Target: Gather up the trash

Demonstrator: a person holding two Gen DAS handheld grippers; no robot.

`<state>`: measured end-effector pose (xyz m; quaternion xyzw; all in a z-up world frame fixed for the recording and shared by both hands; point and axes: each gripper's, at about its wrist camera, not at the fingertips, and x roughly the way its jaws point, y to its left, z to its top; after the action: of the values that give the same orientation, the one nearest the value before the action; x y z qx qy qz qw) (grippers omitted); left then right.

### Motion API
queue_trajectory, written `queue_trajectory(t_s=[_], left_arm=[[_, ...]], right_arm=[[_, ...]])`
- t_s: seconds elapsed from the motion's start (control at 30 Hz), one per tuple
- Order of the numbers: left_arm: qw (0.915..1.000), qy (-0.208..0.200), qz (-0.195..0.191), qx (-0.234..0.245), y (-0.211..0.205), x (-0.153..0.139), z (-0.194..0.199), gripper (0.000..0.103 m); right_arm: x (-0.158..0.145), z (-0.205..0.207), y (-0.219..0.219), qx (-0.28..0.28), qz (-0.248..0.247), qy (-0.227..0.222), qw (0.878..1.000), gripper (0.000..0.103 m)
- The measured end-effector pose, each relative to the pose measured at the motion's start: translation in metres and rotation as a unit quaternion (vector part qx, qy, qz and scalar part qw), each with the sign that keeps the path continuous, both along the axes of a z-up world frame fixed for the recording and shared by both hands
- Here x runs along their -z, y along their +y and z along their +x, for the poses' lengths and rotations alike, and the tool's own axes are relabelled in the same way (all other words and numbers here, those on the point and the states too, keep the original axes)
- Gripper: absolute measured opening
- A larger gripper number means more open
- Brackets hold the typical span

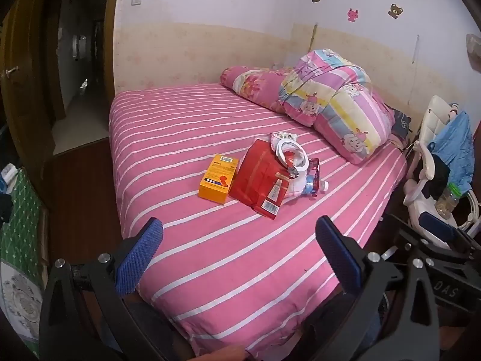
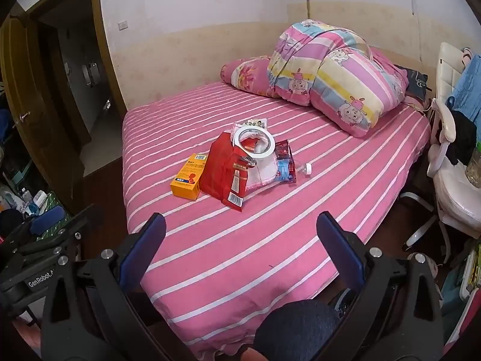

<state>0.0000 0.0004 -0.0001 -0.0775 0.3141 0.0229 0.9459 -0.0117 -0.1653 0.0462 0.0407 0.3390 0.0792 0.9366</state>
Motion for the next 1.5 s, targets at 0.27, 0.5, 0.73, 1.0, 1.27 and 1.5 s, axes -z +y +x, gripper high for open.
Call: queue_trajectory(t_s=[0.27,0.5,0.73,1.0,1.27,1.5], left_arm=[[1.0000,0.009,-0.001,0.000,-0.0019,0.0041,0.0007,0.098],[1.0000,0.007,0.000,0.001,-0.0035,0.0016,0.0000,0.098],[1.0000,0.008,-0.002,0.001,-0.0025,0.0022,-0.0007,0.098],[1.0000,0.009,-0.003,0.002,-0.0051,0.0070,-0.0021,0.098],[0.9999,0.010,-0.003,0.002,-0.0051,0.0064,-0.0015,0.098],[0.9999,0.010,-0.004,0.002,-0.0045,0.0060,-0.0015,0.098]], right_arm=[[0.0002,-0.0022,-0.0018,0.000,0.001,0.002,1.000,0.099],[-0.0010,-0.0027,0.0003,-0.001,0.001,-0.001,1.000,0.099],[0.0013,-0.0056,-0.0003,-0.001,0.001,-0.001,1.000,0.099],[-0.0006,-0.0059,-0.0038,-0.002,0.006,-0.001,1.000,0.099],[-0.0006,-0.0073,-0.0046,-0.004,0.006,-0.002,1.000,0.099],[-0.0004,-0.0070,-0.0044,-0.005,0.005,-0.002,1.000,0.099]])
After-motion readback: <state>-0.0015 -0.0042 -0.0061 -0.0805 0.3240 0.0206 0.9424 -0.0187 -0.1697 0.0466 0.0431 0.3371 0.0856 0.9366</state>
